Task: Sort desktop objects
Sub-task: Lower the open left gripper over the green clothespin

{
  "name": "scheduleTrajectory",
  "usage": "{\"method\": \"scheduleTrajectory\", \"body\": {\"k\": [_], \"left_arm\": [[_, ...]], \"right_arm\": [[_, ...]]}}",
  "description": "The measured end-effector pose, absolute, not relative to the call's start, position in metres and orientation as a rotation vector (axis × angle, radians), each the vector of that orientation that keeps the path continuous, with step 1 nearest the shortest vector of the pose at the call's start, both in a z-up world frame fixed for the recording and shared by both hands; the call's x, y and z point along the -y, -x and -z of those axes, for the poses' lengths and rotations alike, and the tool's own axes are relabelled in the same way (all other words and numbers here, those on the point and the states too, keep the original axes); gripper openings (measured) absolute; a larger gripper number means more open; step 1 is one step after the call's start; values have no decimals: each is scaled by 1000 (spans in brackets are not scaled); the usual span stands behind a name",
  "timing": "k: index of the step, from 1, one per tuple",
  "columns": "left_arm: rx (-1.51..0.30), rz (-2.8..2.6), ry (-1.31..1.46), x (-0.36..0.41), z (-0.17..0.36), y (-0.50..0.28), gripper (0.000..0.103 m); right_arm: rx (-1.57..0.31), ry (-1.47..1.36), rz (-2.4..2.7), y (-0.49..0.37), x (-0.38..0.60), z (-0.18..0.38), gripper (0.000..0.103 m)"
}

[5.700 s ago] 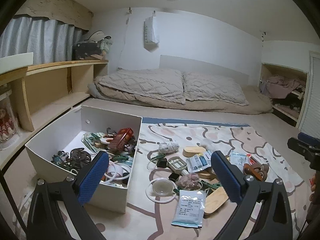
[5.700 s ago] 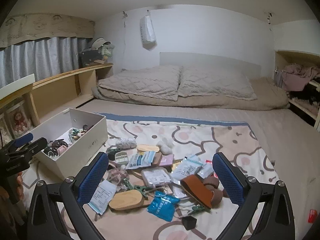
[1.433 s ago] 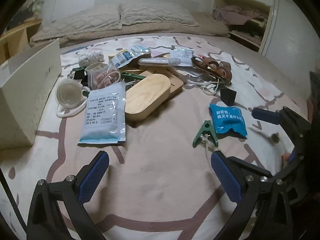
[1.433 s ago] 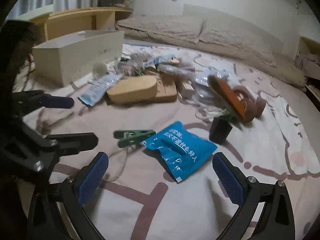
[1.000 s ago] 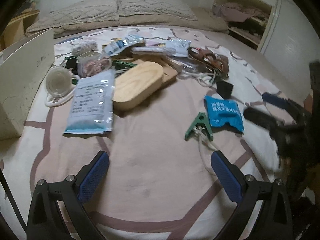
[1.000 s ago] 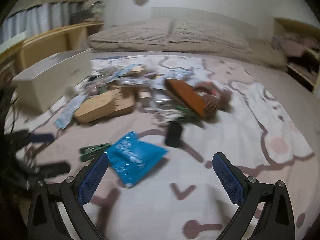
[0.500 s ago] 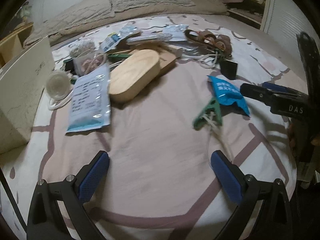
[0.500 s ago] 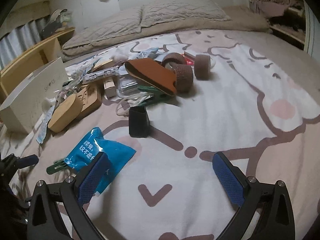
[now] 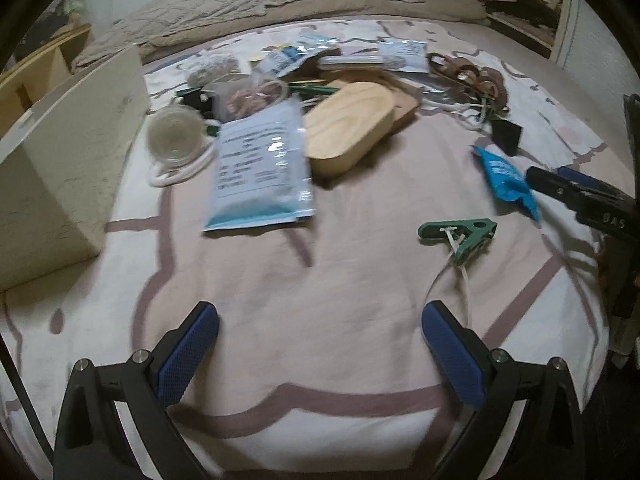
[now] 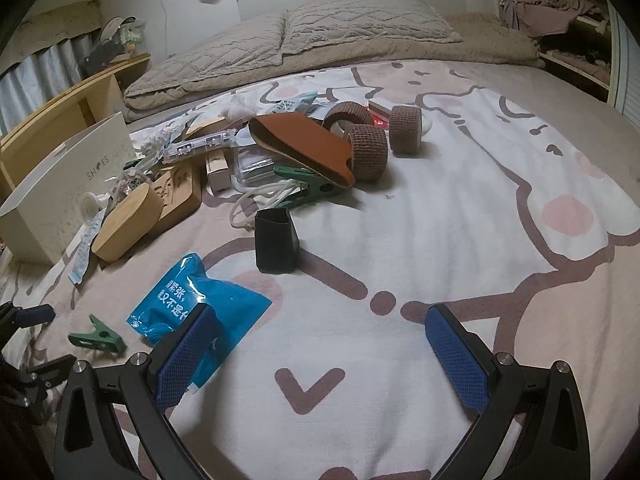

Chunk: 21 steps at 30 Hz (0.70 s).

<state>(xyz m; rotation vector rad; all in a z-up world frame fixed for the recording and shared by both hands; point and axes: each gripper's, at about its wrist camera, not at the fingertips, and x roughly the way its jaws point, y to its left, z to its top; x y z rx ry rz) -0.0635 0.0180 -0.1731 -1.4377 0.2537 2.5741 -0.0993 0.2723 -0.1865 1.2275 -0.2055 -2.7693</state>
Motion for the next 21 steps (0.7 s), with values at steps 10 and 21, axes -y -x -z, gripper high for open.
{"method": "scheduleTrajectory", "body": {"k": [10,21], "left_arm": [[-295,-2677,1506,22,171,62,103],[-255,-2750,1552,58,165,59,103]], "right_arm": [[205,-1228,2769,99,-272,187,103],[204,-1228,2769,100,-272,187,103]]}}
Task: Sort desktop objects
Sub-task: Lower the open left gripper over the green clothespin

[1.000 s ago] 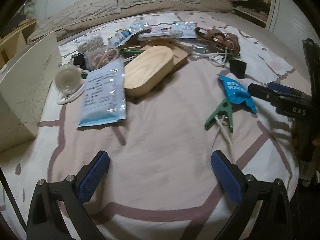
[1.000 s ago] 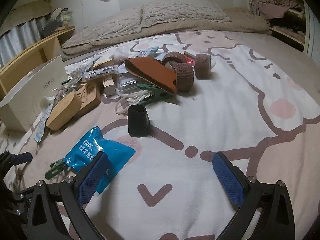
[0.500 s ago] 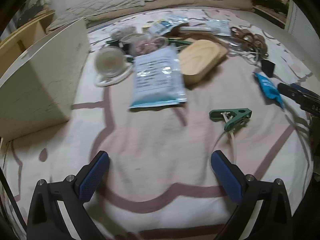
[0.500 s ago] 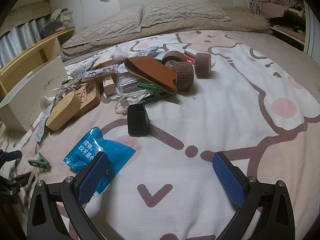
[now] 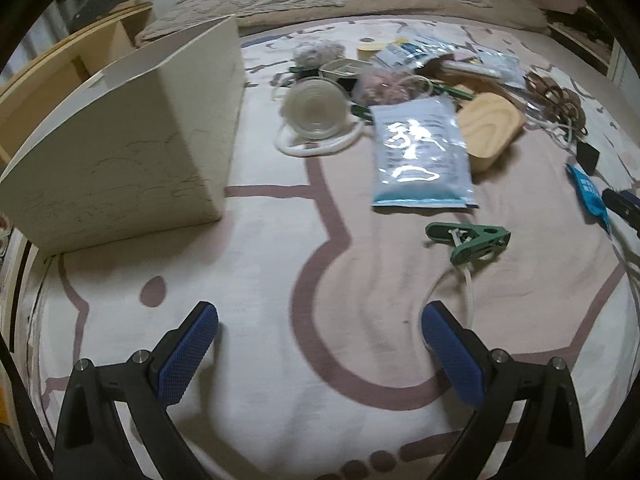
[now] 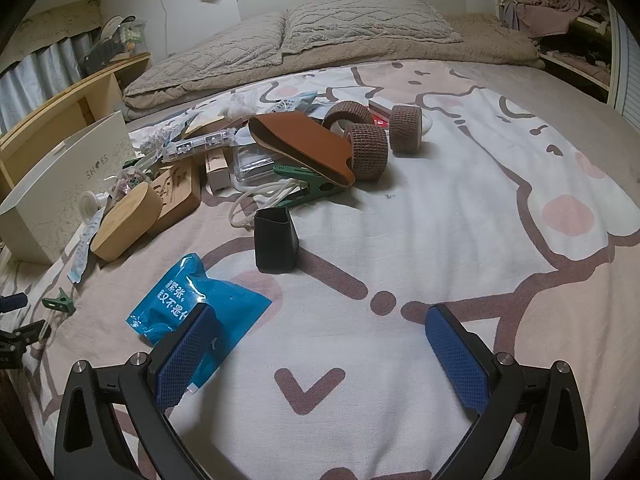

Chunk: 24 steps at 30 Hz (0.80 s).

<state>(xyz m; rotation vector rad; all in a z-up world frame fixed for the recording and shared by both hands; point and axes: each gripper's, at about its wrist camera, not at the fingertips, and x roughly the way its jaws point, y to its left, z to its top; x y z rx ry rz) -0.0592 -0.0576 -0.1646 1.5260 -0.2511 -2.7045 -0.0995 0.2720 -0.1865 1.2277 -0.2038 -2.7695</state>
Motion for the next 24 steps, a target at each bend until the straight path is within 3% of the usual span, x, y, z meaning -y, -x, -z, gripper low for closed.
{"method": "scheduleTrajectory", "body": {"k": [9,18,24], "left_arm": [[141,2687,-1465,84,155,60,103],[-79,2900,-1357,74,131,52,103],[-51,2967,-1377,40,137,55,100]], "right_arm": [[205,-1227,2769,100,-272,187,103],[208,-1225,2769,100,-272,187,103],[208,-1224,2769,100,-272,188,103]]}}
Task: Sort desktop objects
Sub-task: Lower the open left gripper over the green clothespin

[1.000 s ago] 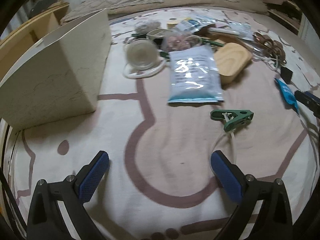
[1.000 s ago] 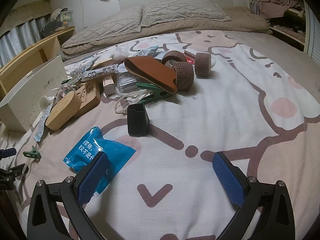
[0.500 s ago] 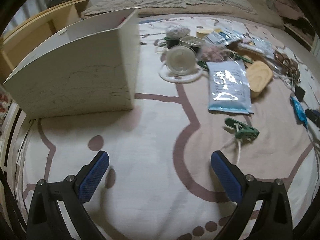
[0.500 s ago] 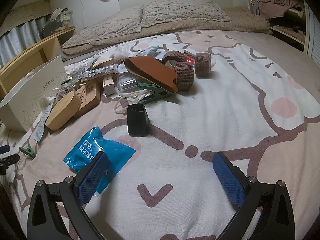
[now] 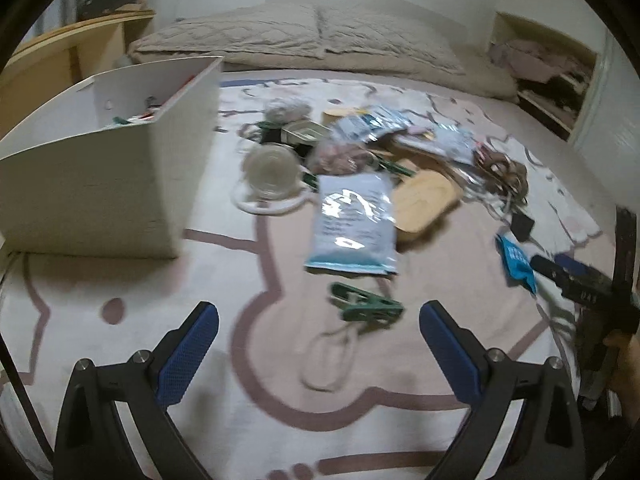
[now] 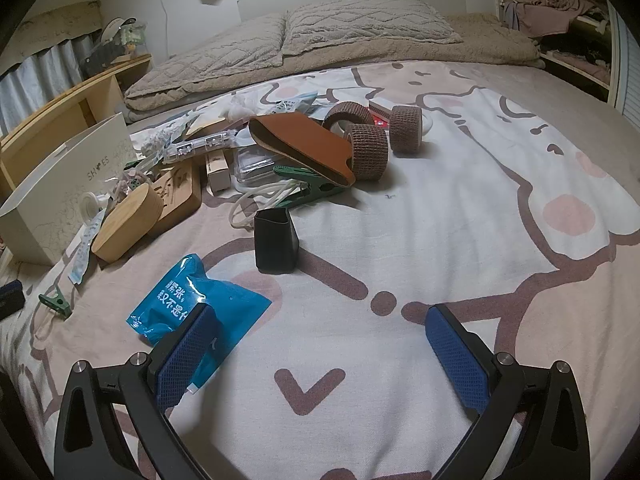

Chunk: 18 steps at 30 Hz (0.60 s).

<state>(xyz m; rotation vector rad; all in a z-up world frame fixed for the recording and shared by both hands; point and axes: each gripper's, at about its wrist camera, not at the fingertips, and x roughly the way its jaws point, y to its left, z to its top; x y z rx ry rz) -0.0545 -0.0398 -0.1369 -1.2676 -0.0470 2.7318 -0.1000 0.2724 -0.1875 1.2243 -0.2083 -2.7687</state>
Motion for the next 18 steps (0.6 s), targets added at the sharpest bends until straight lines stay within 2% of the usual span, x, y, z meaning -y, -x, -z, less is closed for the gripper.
{"method": "scheduleTrajectory", "body": {"k": [3,11,14,16,18], "left_arm": [[17,-2713,1274,27,143,57,93],[17,-2722,1290,13,159,66,89],[28,-2743,1307,14,162,69,82],[3,-2753,1329,13,165,70,73],[-19,-2761,1331,12,167,69,73]], "right_arm": [[208,-1224,2769,100,-273,188,103],[212,-1222,2768,100,-273,187,103],[212,-1222,2768,100,-273,187,103],[212,-1221,2768,100,-273,187,103],[215,-1219,2768,100,-272,187,103]]}}
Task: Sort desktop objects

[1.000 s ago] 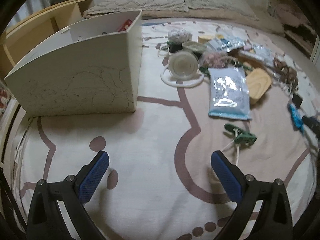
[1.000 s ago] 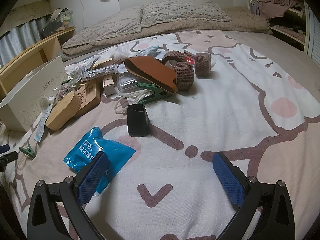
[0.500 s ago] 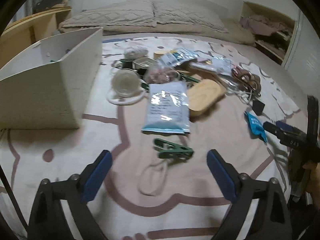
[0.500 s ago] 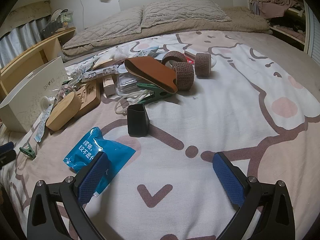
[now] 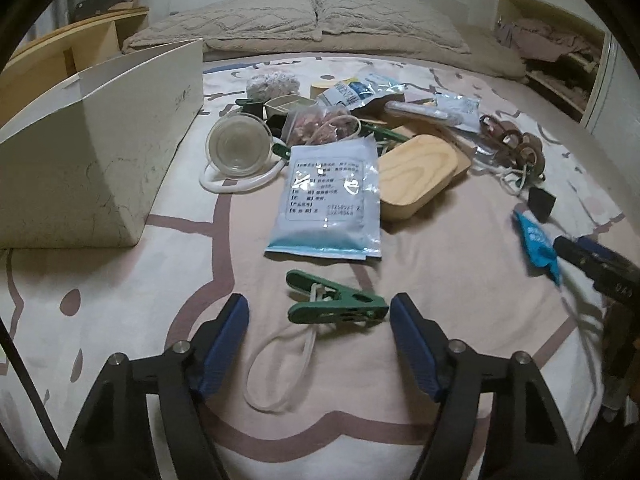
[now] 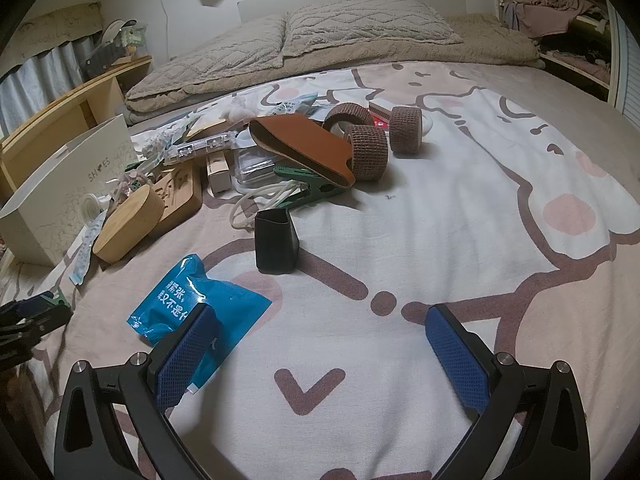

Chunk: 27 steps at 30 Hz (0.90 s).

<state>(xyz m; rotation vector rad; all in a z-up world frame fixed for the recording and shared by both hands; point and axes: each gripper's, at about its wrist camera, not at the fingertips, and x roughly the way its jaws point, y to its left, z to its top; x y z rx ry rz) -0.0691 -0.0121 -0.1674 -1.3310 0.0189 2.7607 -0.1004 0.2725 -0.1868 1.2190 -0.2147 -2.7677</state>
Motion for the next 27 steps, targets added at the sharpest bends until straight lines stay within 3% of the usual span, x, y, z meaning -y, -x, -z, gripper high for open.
{"method": "scheduleTrajectory", "body": {"k": [2,7,13,24,27], "left_arm": [[-37,-2770,1321,11,167,68,72],[-62,-2774,1308,11,168,67,54],[3,-2751,1313,17,166,68,43],[66,-2736,1305,25,163,66,35],[55,-2728,1308,25,162,65,35]], "right_arm": [[222,-1218,2764,101,-273,186,103],[209,-1234,2761,102,-271,186,103],[173,-1279,2757,105,-268,186,103],[318,-1287,2708,91,-265,169,103],[256,-1241,2690,87,-251,160,103]]}}
